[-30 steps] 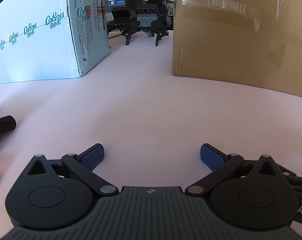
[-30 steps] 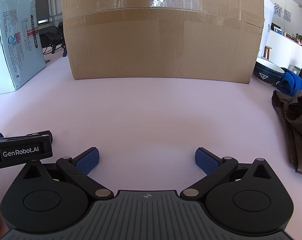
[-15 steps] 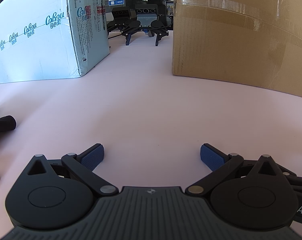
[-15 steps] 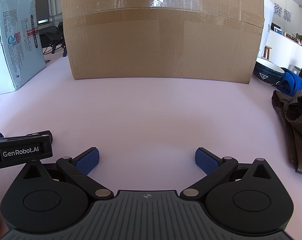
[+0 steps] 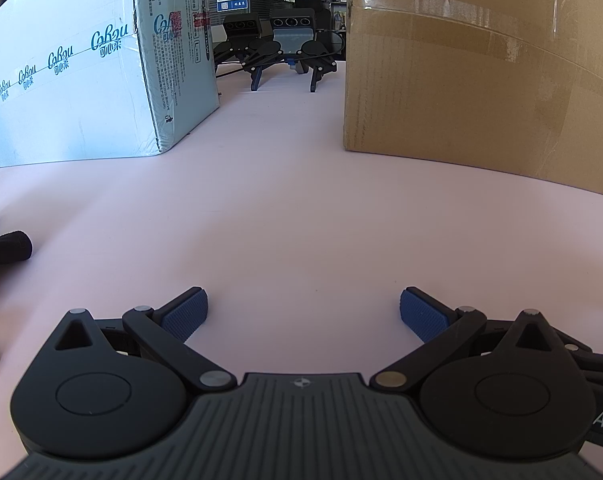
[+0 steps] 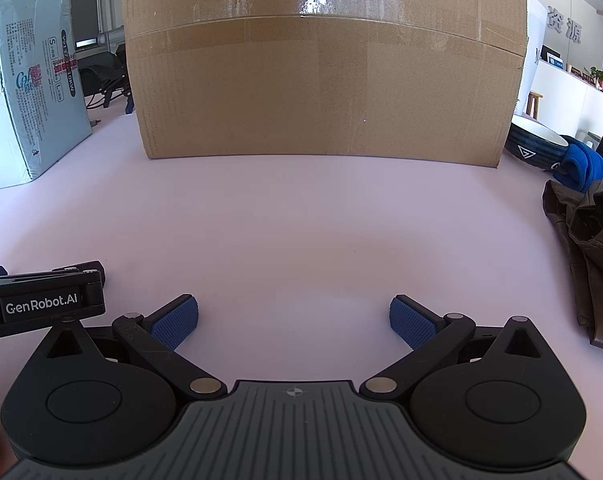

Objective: Fold clothes

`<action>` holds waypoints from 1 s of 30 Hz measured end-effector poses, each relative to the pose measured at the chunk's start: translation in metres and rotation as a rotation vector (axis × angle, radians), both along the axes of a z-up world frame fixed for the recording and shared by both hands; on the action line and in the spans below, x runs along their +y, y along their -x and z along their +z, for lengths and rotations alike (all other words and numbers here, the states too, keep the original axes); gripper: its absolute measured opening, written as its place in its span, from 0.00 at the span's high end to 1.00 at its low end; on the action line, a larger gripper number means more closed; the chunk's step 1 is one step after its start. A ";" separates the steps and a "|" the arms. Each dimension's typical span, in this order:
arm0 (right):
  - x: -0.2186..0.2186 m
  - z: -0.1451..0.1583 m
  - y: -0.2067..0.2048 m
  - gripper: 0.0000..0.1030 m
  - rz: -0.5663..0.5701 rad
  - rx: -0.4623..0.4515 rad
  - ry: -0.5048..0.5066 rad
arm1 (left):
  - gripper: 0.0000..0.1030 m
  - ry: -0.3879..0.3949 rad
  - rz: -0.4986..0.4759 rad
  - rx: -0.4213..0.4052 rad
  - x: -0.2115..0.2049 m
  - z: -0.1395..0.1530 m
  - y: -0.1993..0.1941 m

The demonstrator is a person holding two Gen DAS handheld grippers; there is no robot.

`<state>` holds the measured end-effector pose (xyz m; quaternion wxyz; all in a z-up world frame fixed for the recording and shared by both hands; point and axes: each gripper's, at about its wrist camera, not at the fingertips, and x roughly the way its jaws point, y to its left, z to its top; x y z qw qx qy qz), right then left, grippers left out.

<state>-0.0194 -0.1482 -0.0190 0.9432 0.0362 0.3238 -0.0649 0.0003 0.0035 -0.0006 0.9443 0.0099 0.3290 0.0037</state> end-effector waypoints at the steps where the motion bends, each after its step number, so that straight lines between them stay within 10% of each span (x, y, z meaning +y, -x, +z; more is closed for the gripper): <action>1: 0.000 0.000 0.000 0.00 0.000 0.000 0.000 | 0.00 0.000 0.000 0.000 0.000 0.000 0.000; 18: -0.001 0.003 0.009 0.04 0.027 -0.041 -0.026 | 0.07 -0.031 0.048 -0.007 0.010 0.004 0.003; 30: 0.017 0.020 0.027 0.70 0.116 -0.188 0.055 | 0.20 -0.071 0.023 -0.194 0.037 0.051 0.027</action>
